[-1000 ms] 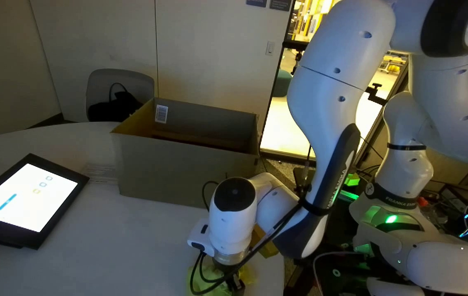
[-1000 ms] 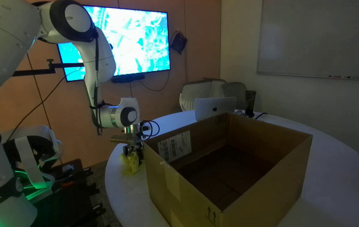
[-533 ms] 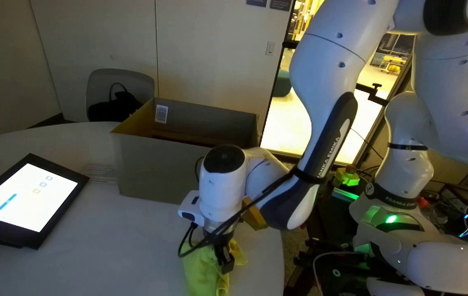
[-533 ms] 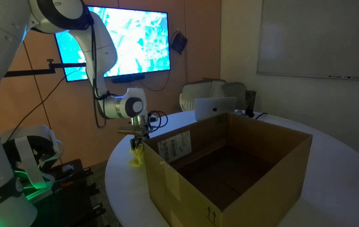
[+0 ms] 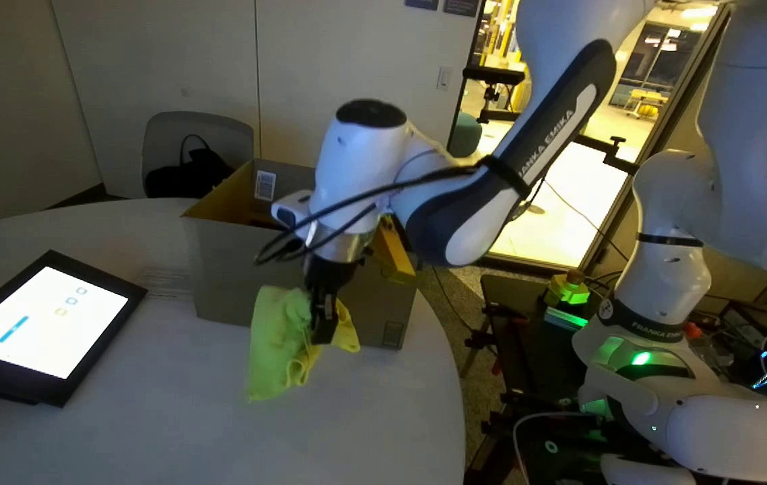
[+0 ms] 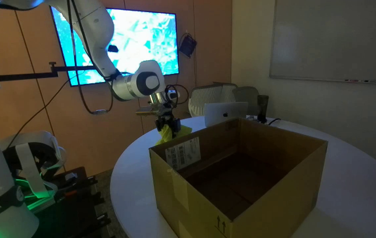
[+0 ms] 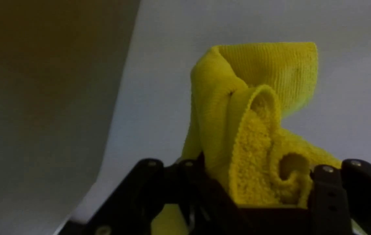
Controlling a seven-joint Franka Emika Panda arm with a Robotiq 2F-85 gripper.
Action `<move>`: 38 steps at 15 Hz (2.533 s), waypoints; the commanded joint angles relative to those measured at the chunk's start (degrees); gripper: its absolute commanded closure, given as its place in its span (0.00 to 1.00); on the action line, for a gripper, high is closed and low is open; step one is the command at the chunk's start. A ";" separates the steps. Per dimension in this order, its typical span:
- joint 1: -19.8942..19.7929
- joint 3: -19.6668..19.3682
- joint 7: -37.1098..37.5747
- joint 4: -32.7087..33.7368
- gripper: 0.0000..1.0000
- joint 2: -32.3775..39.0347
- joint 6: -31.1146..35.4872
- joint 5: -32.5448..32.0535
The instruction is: Put the marker on the cloth, then fold the cloth and put it in the box
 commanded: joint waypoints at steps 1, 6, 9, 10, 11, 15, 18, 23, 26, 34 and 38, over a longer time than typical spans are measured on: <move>-2.44 -2.30 6.39 -1.98 0.84 -8.25 -0.40 -1.90; -9.30 -4.33 12.26 -1.32 0.84 -14.21 -1.26 -1.61; -13.44 -5.58 17.70 -0.05 0.84 -14.43 -1.99 -2.80; -14.68 -6.01 19.61 0.50 0.84 -13.78 -2.24 -3.06; -15.66 -6.45 21.70 0.79 0.84 -12.93 -1.76 -3.88; -17.72 -8.20 26.59 3.25 0.84 -6.17 -1.03 -5.66; -16.77 -9.43 26.97 6.10 0.84 0.90 -1.68 -4.35; -15.81 -10.17 24.60 11.51 0.84 11.41 -3.24 1.02; -15.41 -10.59 23.66 13.35 0.55 14.50 -4.04 4.10; -9.74 -16.40 26.54 10.71 0.00 9.83 -4.57 1.66; -5.06 -19.28 27.43 6.44 0.00 0.58 -6.62 -4.60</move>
